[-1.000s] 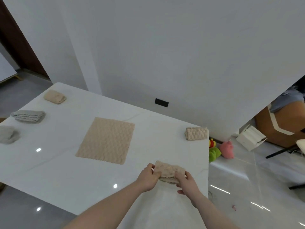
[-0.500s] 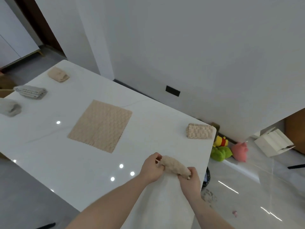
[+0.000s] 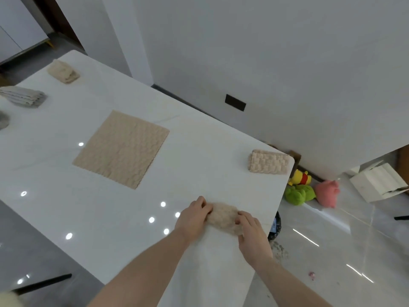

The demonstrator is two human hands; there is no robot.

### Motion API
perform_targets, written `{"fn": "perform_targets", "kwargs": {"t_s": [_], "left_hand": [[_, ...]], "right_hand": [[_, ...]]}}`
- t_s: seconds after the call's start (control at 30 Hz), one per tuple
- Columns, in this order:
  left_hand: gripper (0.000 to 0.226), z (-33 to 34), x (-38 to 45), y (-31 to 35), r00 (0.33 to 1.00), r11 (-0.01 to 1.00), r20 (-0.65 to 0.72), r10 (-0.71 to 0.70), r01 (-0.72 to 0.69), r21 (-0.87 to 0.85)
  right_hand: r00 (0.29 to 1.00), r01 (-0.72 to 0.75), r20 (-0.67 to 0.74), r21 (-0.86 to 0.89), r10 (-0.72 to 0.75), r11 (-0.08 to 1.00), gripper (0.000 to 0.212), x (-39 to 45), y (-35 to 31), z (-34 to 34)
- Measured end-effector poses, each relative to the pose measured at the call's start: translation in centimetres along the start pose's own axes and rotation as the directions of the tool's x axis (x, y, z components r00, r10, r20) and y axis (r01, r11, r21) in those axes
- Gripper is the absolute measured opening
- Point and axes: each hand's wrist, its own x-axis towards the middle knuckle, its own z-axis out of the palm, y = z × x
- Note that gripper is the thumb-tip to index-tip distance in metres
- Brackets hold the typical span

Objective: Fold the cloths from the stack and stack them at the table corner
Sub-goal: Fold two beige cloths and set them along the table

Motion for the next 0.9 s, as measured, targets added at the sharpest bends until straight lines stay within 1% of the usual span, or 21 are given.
{"fn": "perform_targets", "kwargs": {"t_s": [0.07, 0.1, 0.13, 0.17, 0.2, 0.23, 0.27, 0.3, 0.33, 0.37, 0.4, 0.47, 0.6, 0.67, 0.73, 0.83, 0.9], "left_hand": [[0.039, 0.6, -0.9, -0.2, 0.999, 0.997, 0.028, -0.034, 0.032, 0.065], [0.042, 0.7, -1.5, -0.1, 0.997, 0.994, 0.004, -0.072, 0.071, 0.088], [0.044, 0.7, -2.2, 0.2, 0.995, 0.988, -0.051, -0.09, 0.096, 0.118], [0.047, 1.0, -2.9, 0.4, 0.993, 0.986, -0.099, -0.066, 0.08, 0.146], [0.051, 1.2, -3.8, 0.8, 0.993, 0.987, -0.121, -0.002, 0.021, 0.158], [0.056, 1.5, -4.5, 1.2, 0.99, 0.982, -0.108, 0.092, -0.073, 0.172], [0.063, 1.9, -5.1, 1.6, 0.98, 0.965, -0.06, 0.191, -0.176, 0.196], [0.07, 2.3, -5.5, 1.9, 0.965, 0.942, 0.002, 0.264, -0.258, 0.216], [0.078, 2.6, -5.6, 2.1, 0.953, 0.927, 0.06, 0.295, -0.301, 0.225], [0.085, 2.9, -5.6, 2.1, 0.954, 0.926, 0.103, 0.283, -0.3, 0.231], [0.09, 3.1, -5.5, 2.0, 0.961, 0.936, 0.138, 0.24, -0.266, 0.23], [0.095, 3.6, -5.2, 1.9, 0.97, 0.954, 0.173, 0.168, -0.204, 0.218], [0.095, 3.5, -4.2, 1.8, 0.963, 0.961, 0.24, 0.119, -0.172, 0.215], [0.094, 2.5, -3.7, 2.4, 0.955, 0.965, 0.285, 0.087, -0.152, 0.215], [0.087, 1.3, -3.6, 3.3, 0.946, 0.961, 0.308, 0.099, -0.171, 0.216], [0.07, -0.7, -3.8, 4.3, 0.96, 0.951, 0.232, 0.157, -0.21, 0.227], [0.063, -1.6, -4.5, 4.4, 0.965, 0.955, 0.191, 0.177, -0.215, 0.202]], "right_hand": [[0.999, -0.016, 0.042, -0.033, 0.017, 0.999, 0.052, -1.0, 0.2, 0.7], [0.999, -0.035, 0.032, -0.015, 0.035, 0.999, 0.054, -1.5, 0.0, 0.7], [0.998, -0.056, 0.012, 0.012, 0.055, 0.998, 0.054, -1.8, -0.1, 0.7], [0.998, -0.064, -0.009, 0.029, 0.064, 0.998, 0.053, -2.1, -0.2, 0.8], [0.998, -0.067, -0.02, 0.033, 0.068, 0.997, 0.053, -2.4, -0.3, 0.9], [0.998, -0.062, -0.013, 0.028, 0.063, 0.998, 0.054, -2.7, -0.4, 0.9], [0.998, -0.054, 0.011, 0.011, 0.054, 0.998, 0.058, -2.9, -0.5, 0.9], [0.998, -0.049, 0.048, -0.014, 0.049, 0.999, 0.063, -3.1, -0.5, 0.9], [0.995, -0.043, 0.086, -0.037, 0.046, 0.998, 0.066, -3.3, -0.4, 0.9], [0.993, -0.038, 0.114, -0.054, 0.044, 0.998, 0.067, -3.4, -0.2, 1.0], [0.99, -0.038, 0.135, -0.064, 0.047, 0.997, 0.068, -3.5, -0.1, 1.0], [0.984, -0.049, 0.168, -0.074, 0.061, 0.996, 0.07, -3.9, 0.1, 0.9], [0.974, -0.077, 0.205, -0.107, 0.097, 0.991, 0.071, -3.4, -0.1, 0.8], [0.972, -0.076, 0.213, -0.115, 0.099, 0.99, 0.066, -2.6, -0.5, 0.1], [0.978, -0.056, 0.193, -0.112, 0.077, 0.992, 0.059, -1.9, -0.8, -1.0], [0.994, -0.046, 0.099, -0.033, 0.049, 0.998, 0.049, -1.7, -0.9, -2.4], [0.997, -0.039, 0.069, 0.024, 0.038, 0.999, 0.048, -1.8, -1.0, -2.8]]}}
